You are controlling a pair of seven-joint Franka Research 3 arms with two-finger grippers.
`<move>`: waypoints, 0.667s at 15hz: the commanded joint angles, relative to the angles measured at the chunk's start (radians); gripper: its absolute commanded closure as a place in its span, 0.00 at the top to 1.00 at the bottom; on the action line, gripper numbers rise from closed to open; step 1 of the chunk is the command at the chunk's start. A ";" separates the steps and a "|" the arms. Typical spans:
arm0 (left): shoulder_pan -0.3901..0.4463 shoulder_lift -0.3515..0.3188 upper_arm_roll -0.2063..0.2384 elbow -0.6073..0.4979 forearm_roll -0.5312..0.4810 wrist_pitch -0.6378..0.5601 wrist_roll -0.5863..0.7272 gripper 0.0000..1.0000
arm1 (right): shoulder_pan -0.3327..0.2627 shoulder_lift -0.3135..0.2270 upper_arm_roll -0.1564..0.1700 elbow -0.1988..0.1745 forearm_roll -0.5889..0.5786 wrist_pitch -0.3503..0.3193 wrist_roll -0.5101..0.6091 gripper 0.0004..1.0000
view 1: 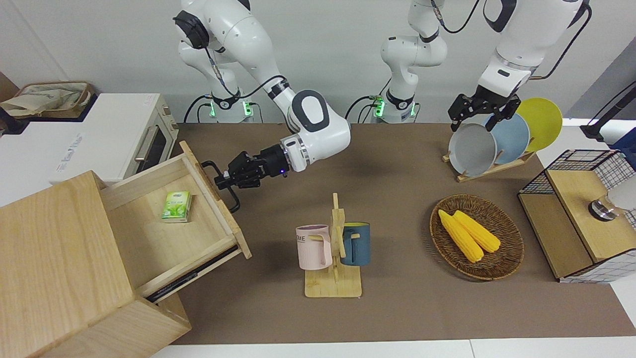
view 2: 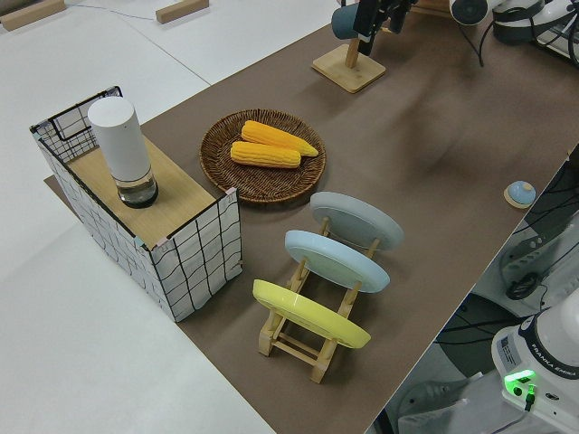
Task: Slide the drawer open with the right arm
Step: 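Pull the handle toward the robot with the right gripper, sliding the drawer out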
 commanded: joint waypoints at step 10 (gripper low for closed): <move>-0.002 -0.008 0.003 0.002 0.013 -0.014 0.001 1.00 | 0.074 0.000 0.057 0.059 0.063 -0.151 -0.051 0.00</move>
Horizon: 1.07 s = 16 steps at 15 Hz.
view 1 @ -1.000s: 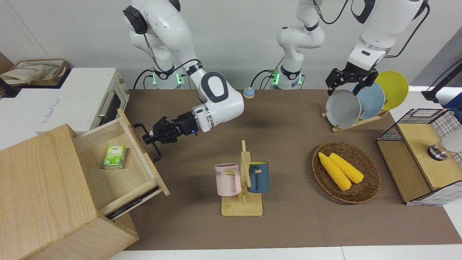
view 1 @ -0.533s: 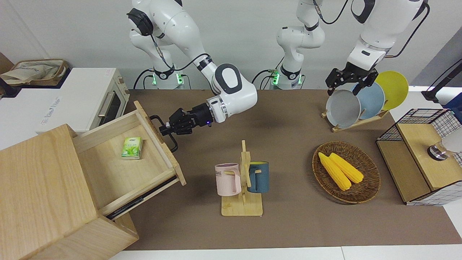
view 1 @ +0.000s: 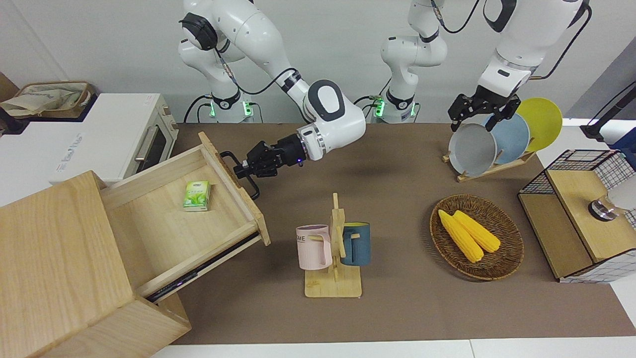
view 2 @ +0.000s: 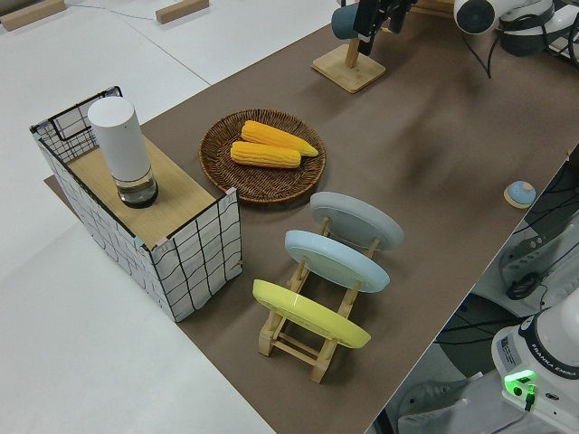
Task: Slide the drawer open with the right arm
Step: 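Pull the handle toward the robot with the right gripper, sliding the drawer out, then release the handle and withdraw the right gripper from the drawer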
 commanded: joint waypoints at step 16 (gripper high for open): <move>-0.002 -0.008 0.003 0.002 0.013 -0.014 0.001 1.00 | 0.074 -0.012 -0.074 0.050 0.022 -0.031 -0.041 0.98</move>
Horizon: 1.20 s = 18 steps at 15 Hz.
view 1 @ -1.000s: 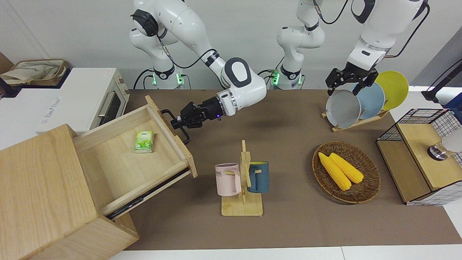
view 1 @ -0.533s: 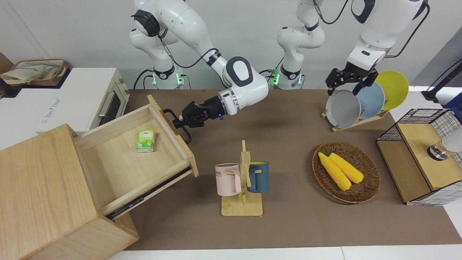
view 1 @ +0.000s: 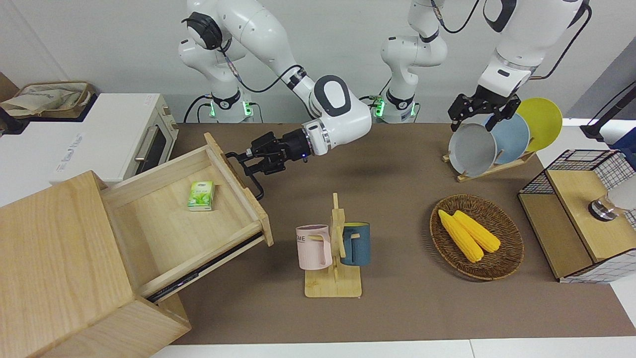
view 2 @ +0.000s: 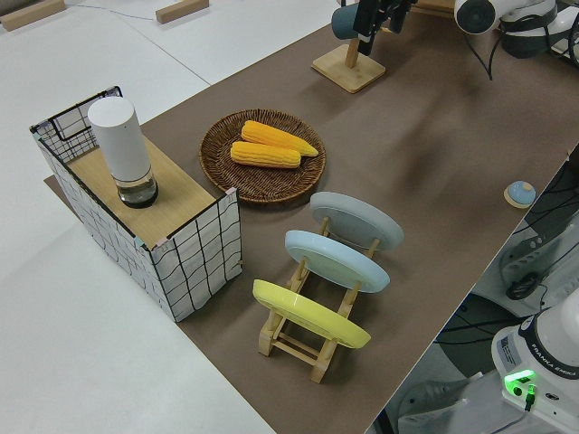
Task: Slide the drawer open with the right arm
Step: 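Release the handle and withdraw the right gripper from the drawer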
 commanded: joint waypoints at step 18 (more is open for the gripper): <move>-0.002 -0.008 0.003 0.002 0.013 -0.014 0.001 1.00 | 0.083 -0.048 -0.007 0.149 0.319 0.024 -0.033 0.99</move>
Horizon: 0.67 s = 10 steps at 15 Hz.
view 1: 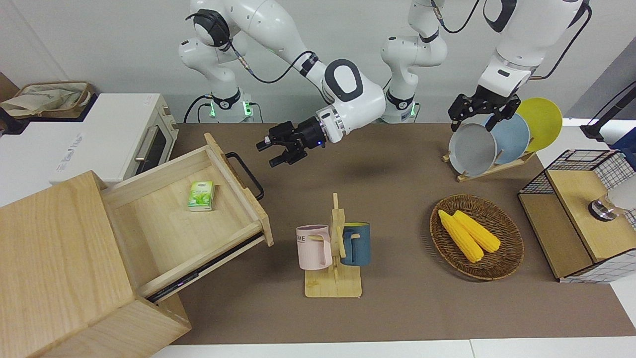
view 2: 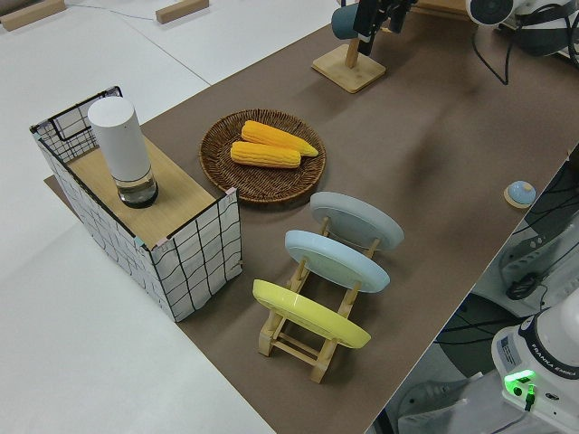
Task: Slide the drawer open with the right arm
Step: 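Release the handle and withdraw the right gripper from the drawer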
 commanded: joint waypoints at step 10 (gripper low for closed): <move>-0.002 -0.008 0.003 0.002 0.013 -0.013 0.001 1.00 | -0.117 -0.253 -0.141 0.134 0.613 0.229 -0.168 0.99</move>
